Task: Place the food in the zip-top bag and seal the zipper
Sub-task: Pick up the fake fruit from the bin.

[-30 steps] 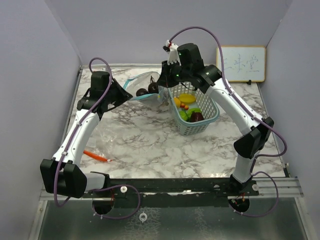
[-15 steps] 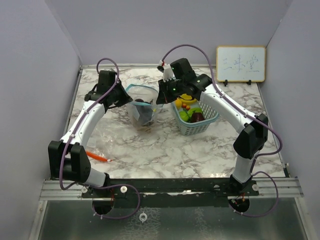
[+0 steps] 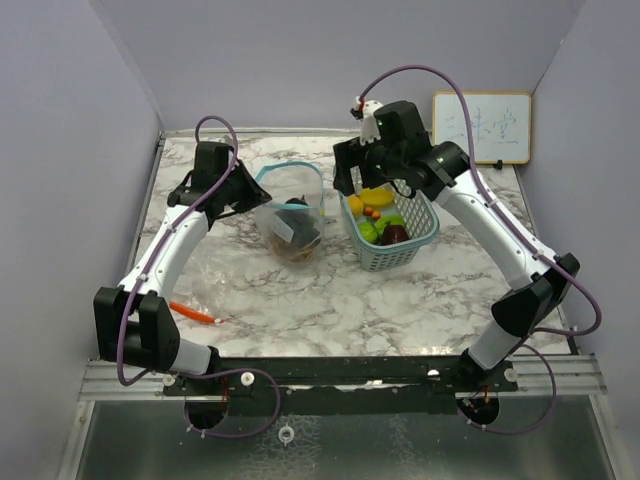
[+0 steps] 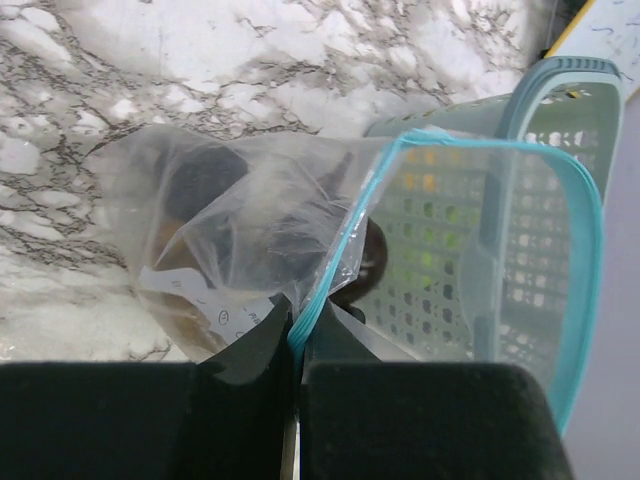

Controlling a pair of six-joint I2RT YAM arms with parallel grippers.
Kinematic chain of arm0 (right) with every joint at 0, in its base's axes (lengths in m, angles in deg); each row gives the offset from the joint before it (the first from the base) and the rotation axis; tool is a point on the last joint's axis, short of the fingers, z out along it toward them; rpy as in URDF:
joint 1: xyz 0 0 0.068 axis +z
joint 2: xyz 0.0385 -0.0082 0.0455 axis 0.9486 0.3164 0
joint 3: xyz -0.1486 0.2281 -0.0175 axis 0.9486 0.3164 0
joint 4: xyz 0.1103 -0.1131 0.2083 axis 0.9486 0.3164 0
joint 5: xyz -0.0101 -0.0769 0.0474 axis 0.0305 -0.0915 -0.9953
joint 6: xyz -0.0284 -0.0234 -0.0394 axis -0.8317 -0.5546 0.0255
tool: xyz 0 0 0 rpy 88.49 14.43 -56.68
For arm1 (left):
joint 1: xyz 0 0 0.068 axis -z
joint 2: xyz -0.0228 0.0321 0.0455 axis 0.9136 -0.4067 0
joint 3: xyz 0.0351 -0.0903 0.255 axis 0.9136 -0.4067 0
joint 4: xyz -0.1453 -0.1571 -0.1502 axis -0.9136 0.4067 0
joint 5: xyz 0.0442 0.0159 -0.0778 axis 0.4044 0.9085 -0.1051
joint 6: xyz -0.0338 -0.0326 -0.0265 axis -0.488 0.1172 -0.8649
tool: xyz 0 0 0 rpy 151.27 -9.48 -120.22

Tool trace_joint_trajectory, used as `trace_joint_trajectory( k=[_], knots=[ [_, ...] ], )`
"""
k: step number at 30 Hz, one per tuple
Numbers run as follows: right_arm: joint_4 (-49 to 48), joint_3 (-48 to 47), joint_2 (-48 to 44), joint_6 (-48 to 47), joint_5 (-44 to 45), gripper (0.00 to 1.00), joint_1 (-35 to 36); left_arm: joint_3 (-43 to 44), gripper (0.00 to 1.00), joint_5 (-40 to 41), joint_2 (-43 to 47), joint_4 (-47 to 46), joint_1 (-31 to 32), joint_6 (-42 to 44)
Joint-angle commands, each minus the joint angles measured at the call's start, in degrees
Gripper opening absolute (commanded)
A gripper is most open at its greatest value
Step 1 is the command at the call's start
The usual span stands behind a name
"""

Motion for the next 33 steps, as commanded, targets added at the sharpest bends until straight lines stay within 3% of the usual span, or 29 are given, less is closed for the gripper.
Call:
trace_joint_trajectory(
  k=[1,13,28,31,33],
  knots=[
    [7.3,3.8,-0.9,3.9,7.8,0.86,-4.8,0.8,0.00,-3.3,3.0,-3.8,-0.6,-1.1],
    [8.2,6.8,10.0,5.4,6.3,0.77,-11.0,-0.3,0.00,-6.5,3.2,-5.7,-0.7,0.7],
    [2.6,15.0,20.4,4.9,6.7,0.74,-11.4,-1.0,0.00,-8.0,2.4,-4.6,-2.2,4.3],
    [-1.2,17.6,20.7,4.8,6.7,0.67,-11.4,-1.0,0.00,-8.2,2.2,-4.5,-2.5,4.5],
    [-2.7,18.7,20.6,4.7,7.5,0.52,-11.4,-0.9,0.00,-8.4,2.0,-4.6,-2.6,4.3]
  ],
)
